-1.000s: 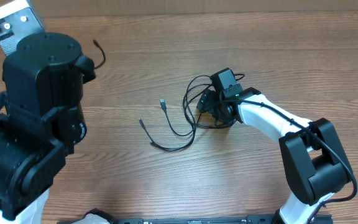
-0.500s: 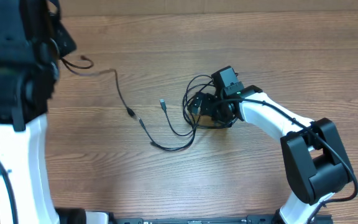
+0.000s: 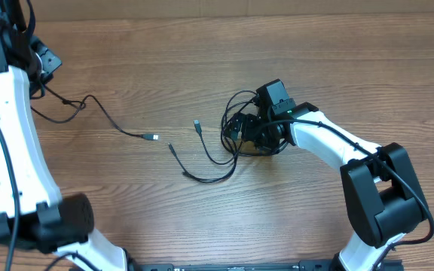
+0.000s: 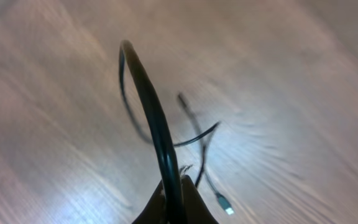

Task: Untangle cables

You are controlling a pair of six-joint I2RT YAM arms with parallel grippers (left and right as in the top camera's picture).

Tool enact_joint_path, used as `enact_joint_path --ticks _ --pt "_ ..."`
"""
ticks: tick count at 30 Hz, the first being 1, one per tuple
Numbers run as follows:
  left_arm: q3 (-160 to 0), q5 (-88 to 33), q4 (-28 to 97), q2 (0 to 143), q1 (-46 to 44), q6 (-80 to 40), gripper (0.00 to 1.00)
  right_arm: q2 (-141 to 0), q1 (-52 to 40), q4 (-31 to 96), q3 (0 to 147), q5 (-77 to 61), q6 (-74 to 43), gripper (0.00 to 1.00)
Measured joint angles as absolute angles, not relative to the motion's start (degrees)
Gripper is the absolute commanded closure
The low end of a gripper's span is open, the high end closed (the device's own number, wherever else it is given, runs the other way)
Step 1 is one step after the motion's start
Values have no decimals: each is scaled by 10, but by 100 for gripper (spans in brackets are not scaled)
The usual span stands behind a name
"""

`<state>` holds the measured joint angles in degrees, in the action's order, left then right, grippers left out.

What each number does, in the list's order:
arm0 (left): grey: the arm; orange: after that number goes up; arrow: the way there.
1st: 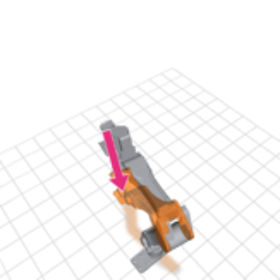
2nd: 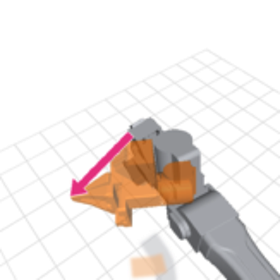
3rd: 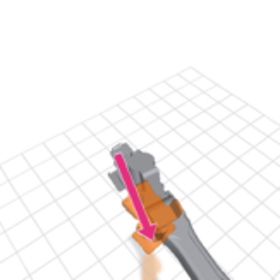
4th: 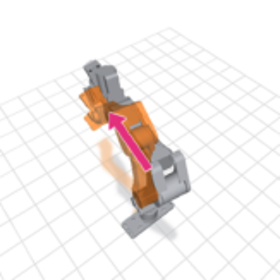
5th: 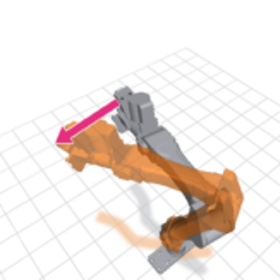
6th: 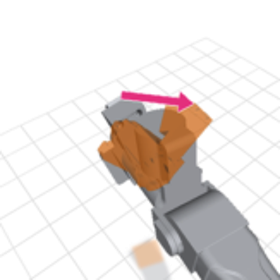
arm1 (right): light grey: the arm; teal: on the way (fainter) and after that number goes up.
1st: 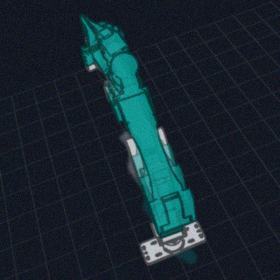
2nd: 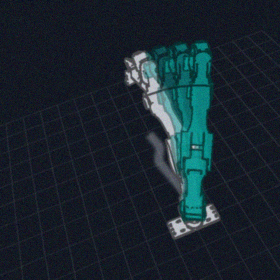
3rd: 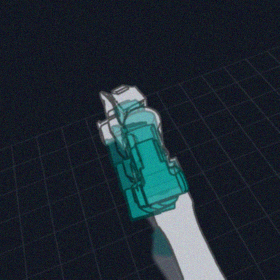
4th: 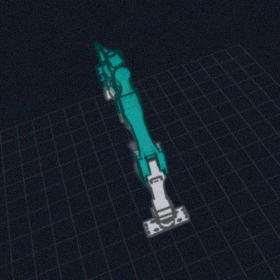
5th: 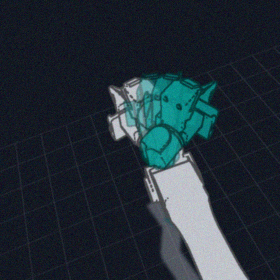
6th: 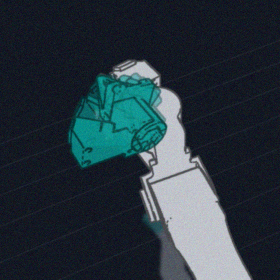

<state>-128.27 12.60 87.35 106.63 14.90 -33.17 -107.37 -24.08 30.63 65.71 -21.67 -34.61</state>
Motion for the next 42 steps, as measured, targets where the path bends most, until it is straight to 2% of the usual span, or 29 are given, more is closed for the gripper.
enact_joint_path --ticks 8,13,17,20,26,35,36,37,42 --pt "-1282 93 914 1167 195 -343 96 -1074 -241 306 657 -217 -345 0" --pt "-1283 38 924 1217 200 -296 94 -1074 -241 306 657 -217 -345 0" --pt "-1283 2 939 1258 200 -254 75 -1074 -241 305 657 -217 -345 0" --pt "-1283 -26 952 1291 200 -220 70 -1074 -241 305 657 -217 -345 0" --pt "-1283 -72 954 1323 198 -174 37 -1074 -241 305 657 -216 -345 0" --pt "-1283 -90 948 1327 159 -160 30 -1074 -241 305 657 -216 -345 0" --pt "-1283 -90 950 1327 152 -160 28 -1074 -241 305 657 -216 -345 0" --pt "-1283 -90 955 1327 144 -158 12 -1074 -241 305 657 -216 -345 0" --pt "-1283 -88 966 1327 106 -146 12 -1074 -241 305 657 -216 -345 0"
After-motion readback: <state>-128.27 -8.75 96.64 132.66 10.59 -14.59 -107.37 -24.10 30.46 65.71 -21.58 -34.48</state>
